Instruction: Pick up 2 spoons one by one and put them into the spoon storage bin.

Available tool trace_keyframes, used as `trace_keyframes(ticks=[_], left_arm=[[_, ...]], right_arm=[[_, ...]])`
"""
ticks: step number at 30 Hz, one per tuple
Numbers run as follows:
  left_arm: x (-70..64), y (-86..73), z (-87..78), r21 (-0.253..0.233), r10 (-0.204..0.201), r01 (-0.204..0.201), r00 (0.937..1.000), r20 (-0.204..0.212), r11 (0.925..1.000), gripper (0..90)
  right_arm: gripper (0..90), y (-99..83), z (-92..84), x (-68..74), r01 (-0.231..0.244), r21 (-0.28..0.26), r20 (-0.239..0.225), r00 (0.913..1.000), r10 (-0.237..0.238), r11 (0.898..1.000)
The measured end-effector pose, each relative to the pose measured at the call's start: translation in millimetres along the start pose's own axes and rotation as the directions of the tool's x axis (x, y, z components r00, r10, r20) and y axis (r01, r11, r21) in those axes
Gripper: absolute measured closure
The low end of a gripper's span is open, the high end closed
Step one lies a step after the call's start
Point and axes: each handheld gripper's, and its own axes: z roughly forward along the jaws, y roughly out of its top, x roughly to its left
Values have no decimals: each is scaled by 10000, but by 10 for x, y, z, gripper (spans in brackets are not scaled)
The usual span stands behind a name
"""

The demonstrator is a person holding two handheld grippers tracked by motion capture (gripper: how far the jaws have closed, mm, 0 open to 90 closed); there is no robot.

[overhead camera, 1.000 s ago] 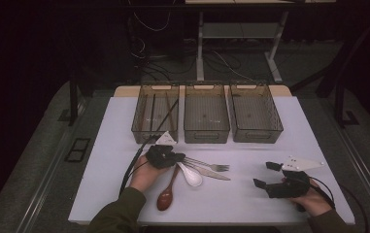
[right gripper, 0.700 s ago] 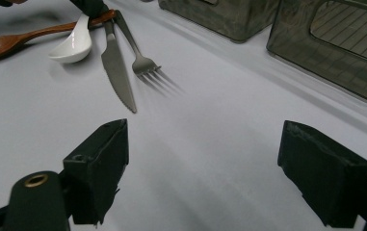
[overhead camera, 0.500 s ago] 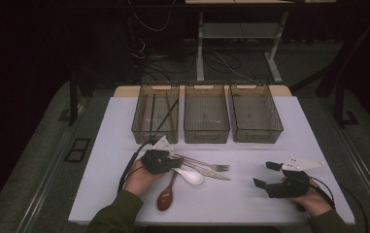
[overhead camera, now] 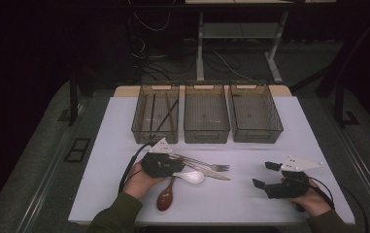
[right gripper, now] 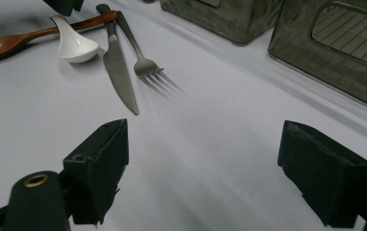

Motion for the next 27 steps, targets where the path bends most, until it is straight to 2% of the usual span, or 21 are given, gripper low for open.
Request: trace_keyframes(ticks=[3,8,17,25,27], left_arm=[[-51,45,77,-77,53,-50,9993,380,10000,574],[-117,80,175,63,293,-296,9984,483,9995,498],[-184,60,294,694,594,-613,9978,297,9957,470],[-229,39,340,1273,921,-952,9953,297,9873,480],[-235,39,347,1458,1130,-1161,9932,294,9825,481]], right_arm=[[180,1,7,1,33,-6,-29,10000,-33,10000],[180,3,13,-1,59,22,-75,10000,-59,10000],[180,2,17,-5,83,27,-72,9999,-82,10000],[180,3,18,-6,59,10,-72,10000,-59,10000],[180,3,17,-7,41,15,-62,10000,-41,10000]])
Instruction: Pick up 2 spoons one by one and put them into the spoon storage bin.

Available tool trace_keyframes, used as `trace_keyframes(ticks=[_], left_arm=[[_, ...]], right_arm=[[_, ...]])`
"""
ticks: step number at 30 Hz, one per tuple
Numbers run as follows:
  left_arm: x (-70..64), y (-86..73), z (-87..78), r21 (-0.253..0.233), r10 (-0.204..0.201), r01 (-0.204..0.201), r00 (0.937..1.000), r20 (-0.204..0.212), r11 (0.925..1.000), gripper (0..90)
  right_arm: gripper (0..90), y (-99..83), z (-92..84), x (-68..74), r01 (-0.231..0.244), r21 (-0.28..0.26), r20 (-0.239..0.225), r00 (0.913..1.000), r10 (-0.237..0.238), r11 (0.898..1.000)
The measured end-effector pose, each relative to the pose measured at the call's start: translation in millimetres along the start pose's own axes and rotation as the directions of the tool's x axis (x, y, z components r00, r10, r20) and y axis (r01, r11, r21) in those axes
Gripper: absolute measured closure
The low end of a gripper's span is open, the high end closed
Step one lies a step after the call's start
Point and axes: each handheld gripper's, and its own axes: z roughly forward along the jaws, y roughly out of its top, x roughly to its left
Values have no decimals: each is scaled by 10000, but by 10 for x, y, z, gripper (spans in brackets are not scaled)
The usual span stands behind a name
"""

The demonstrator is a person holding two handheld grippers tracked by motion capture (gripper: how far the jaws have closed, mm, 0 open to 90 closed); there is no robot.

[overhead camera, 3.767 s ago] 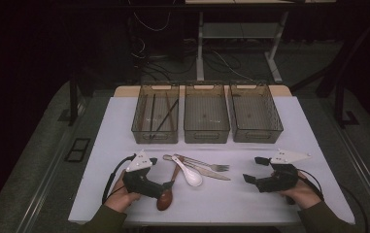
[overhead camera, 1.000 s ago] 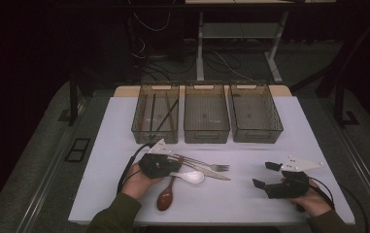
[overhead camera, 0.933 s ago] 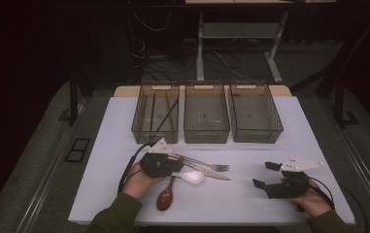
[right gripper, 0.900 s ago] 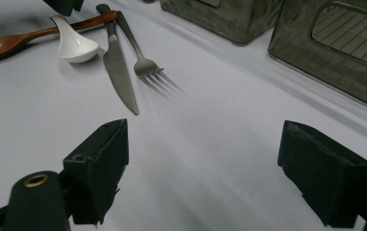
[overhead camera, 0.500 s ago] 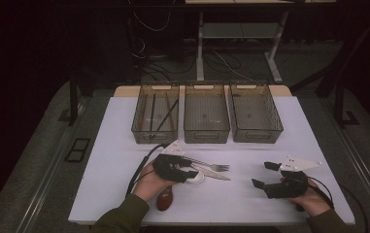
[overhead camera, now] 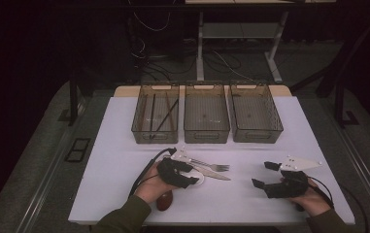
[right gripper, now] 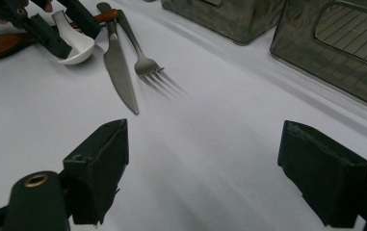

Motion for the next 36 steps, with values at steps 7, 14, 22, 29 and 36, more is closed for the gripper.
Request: trace_keyframes(ticks=[7,14,22,29,36], left_arm=[[-36,1,0,131,262,-264,9995,148,9996,516],[-63,-2,-8,238,548,-557,9978,374,9982,588],[-93,11,-33,356,888,-903,9951,433,9953,696],[-82,19,-80,368,1051,-1073,9928,576,9935,786],[-89,27,-96,280,938,-959,9933,682,9950,826]], right_arm=[[180,-1,-2,-1,-8,2,20,10000,8,10000],[180,-1,-8,-3,-45,-4,46,10000,45,10000],[180,2,-15,-8,-67,-48,70,10000,68,10000],[180,2,-17,-8,-56,-49,55,10000,56,10000],[180,4,-20,-7,-49,-72,24,10000,49,10000]])
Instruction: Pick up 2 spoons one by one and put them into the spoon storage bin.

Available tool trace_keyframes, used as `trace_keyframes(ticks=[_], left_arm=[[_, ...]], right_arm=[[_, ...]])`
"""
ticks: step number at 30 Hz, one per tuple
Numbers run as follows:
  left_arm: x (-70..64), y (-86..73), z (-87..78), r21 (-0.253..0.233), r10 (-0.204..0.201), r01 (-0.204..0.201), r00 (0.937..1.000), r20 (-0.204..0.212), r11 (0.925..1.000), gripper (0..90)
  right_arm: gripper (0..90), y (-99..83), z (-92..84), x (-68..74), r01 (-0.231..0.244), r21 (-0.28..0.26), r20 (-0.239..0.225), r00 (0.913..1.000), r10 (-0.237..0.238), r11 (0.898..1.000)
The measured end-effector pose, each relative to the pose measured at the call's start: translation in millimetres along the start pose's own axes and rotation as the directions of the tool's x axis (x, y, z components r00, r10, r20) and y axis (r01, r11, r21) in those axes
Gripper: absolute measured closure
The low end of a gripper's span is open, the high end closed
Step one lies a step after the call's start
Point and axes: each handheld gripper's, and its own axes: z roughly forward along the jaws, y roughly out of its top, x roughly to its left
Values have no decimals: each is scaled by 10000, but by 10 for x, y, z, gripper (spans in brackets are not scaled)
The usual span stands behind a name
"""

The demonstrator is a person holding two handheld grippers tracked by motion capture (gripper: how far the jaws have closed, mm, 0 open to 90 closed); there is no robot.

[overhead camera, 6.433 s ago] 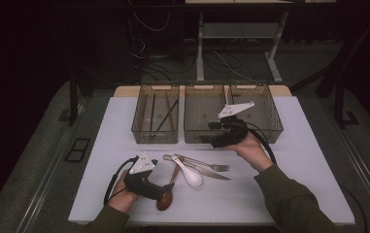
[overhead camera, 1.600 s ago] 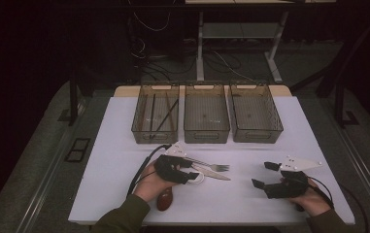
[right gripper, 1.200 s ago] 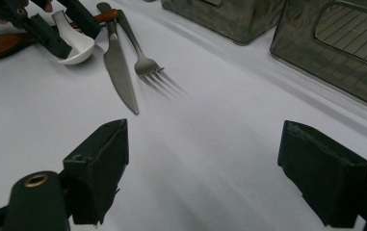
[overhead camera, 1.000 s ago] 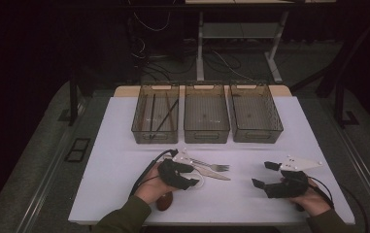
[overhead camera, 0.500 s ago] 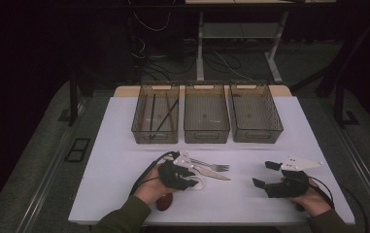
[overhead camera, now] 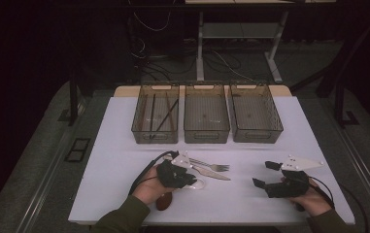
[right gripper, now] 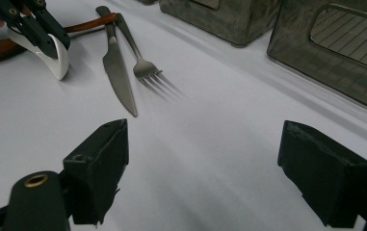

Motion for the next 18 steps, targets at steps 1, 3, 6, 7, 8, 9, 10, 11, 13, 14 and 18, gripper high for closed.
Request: trace_keyframes(ticks=[1,3,6,7,8,9,10,11,13,14,18], left_arm=[[8,1,-6,75,47,-47,10000,20,10000,826],[9,0,-4,32,-50,50,10000,50,10000,827],[11,6,-4,70,-62,61,10000,62,10000,828],[11,9,-4,87,-65,64,10000,64,9999,829],[10,12,-4,95,-87,86,9999,66,9999,829],[11,17,-4,113,-74,73,9999,92,9999,829],[12,23,-7,157,-42,40,9999,113,9999,829],[18,31,-9,173,62,-64,9999,94,9998,830],[13,40,-13,188,-8,5,9999,130,9998,830],[12,43,-11,129,-77,75,9999,148,9999,830],[30,75,-39,12,-44,44,9998,215,10000,830]], right_arm=[[180,0,1,0,-12,0,8,10000,12,10000],[180,0,0,1,4,5,-3,10000,-4,10000],[180,0,0,1,7,4,0,10000,-7,10000],[180,0,0,-1,14,-6,7,10000,-14,10000],[180,0,-1,-2,-2,-16,6,10000,2,10000],[180,0,-2,-3,-27,-21,18,10000,27,10000],[180,0,-2,-4,-32,-36,17,10000,32,10000],[180,0,-3,-5,-33,-49,10,10000,33,10000],[180,2,-3,-7,-30,-62,24,10000,31,10000],[180,1,-3,-8,-32,-64,15,10000,32,10000],[159,0,-3,-7,-79,-81,-23,10000,79,9999]])
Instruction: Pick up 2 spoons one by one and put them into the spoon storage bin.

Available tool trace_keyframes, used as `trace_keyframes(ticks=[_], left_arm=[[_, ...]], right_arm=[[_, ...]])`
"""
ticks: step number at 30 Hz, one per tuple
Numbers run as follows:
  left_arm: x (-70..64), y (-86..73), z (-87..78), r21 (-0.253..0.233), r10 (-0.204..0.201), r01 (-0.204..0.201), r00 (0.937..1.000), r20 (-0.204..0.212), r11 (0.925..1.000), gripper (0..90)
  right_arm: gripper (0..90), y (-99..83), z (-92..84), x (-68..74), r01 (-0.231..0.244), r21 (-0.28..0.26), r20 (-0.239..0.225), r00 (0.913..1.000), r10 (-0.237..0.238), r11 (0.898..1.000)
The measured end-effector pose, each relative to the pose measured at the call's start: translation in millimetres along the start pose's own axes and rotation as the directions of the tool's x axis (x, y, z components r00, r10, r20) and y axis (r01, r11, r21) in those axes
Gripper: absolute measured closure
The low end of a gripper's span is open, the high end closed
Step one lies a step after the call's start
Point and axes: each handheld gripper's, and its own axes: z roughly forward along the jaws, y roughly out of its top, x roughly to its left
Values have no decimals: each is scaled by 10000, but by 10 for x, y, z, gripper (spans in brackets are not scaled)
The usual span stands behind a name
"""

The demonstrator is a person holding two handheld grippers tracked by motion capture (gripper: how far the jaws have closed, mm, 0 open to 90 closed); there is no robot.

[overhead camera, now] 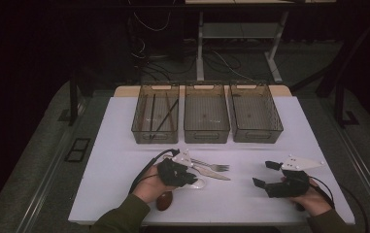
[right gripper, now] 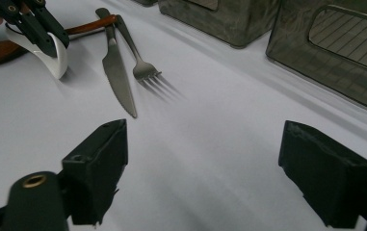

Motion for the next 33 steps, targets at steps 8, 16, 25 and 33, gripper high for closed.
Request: trace_keyframes(ticks=[8,16,25,33], left_arm=[[70,118,-113,-251,-177,172,9997,-186,9995,830],[181,251,-167,-516,-172,165,9998,-139,9985,829],[331,451,-242,-822,-100,64,9990,-436,9966,829],[466,643,-299,-997,157,-217,9981,-602,9948,830]], right_arm=[[122,-5,10,6,-112,55,-32,9999,112,9999],[122,-7,17,-13,-210,-10,41,9998,210,9998],[122,-12,19,-12,-276,40,76,9996,276,9996],[122,-13,20,-9,-279,27,88,9996,279,9996]])
